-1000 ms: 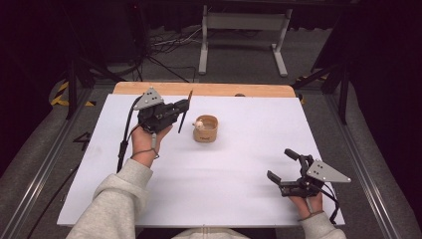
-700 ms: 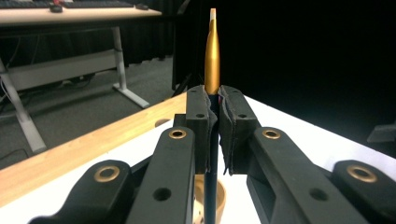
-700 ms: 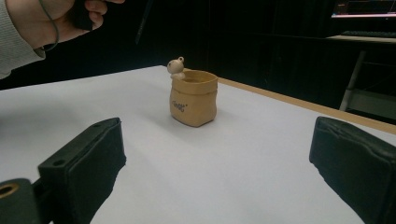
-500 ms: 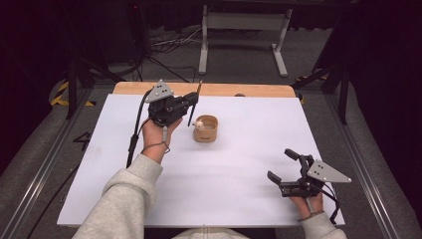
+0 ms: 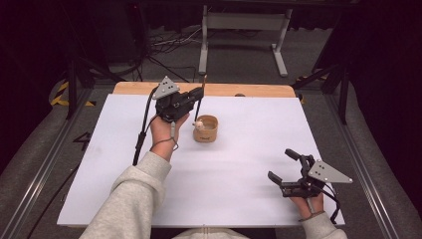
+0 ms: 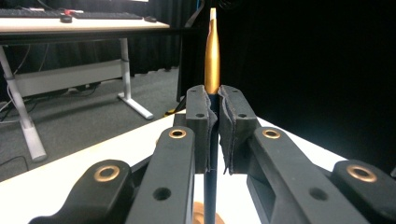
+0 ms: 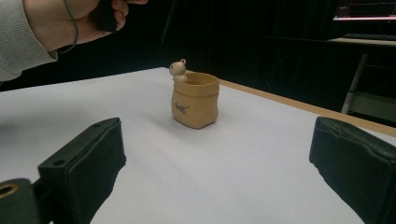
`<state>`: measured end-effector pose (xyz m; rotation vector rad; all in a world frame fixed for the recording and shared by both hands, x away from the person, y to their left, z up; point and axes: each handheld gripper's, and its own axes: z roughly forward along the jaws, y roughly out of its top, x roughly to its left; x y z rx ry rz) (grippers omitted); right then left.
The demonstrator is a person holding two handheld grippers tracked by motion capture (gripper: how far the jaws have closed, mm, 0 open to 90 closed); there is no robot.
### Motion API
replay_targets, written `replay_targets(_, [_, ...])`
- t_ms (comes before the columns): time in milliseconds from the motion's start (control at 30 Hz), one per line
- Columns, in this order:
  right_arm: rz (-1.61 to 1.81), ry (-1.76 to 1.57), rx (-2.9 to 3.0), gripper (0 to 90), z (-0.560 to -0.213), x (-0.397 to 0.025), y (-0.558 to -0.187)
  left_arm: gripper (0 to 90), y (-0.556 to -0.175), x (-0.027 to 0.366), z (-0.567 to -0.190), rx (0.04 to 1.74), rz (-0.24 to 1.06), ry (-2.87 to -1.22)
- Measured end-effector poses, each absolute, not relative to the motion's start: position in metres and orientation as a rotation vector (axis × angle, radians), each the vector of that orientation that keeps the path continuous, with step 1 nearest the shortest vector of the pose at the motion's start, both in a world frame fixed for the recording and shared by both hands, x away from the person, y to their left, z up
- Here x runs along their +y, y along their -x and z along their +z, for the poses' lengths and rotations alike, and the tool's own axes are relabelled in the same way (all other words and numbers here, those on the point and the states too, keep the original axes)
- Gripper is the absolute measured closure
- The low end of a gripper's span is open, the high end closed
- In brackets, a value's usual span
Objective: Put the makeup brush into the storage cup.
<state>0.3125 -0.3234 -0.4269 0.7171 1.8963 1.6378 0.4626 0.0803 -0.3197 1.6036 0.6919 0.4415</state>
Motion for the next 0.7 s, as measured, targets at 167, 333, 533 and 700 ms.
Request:
replay_targets(167, [1.644, -0.711, 1.895, 3.6, -0.427, -0.324, -0.312, 82.8, -0.468, 0.076, -0.325, 0.661, 0.452, -1.596])
replay_targets(333, [1.649, -0.709, 1.895, 3.6, -0.427, -0.324, -0.312, 82.7, -0.472, 0.072, -0.331, 0.659, 0.446, -1.6])
replay_targets(533, [1.657, -0.706, 1.895, 3.6, -0.426, -0.324, -0.312, 82.7, -0.475, 0.067, -0.34, 0.611, 0.489, -1.571])
replay_targets(700, [1.658, -0.702, 1.895, 3.6, -0.426, -0.324, -0.311, 82.7, -0.479, 0.065, -0.344, 0.612, 0.482, -1.567])
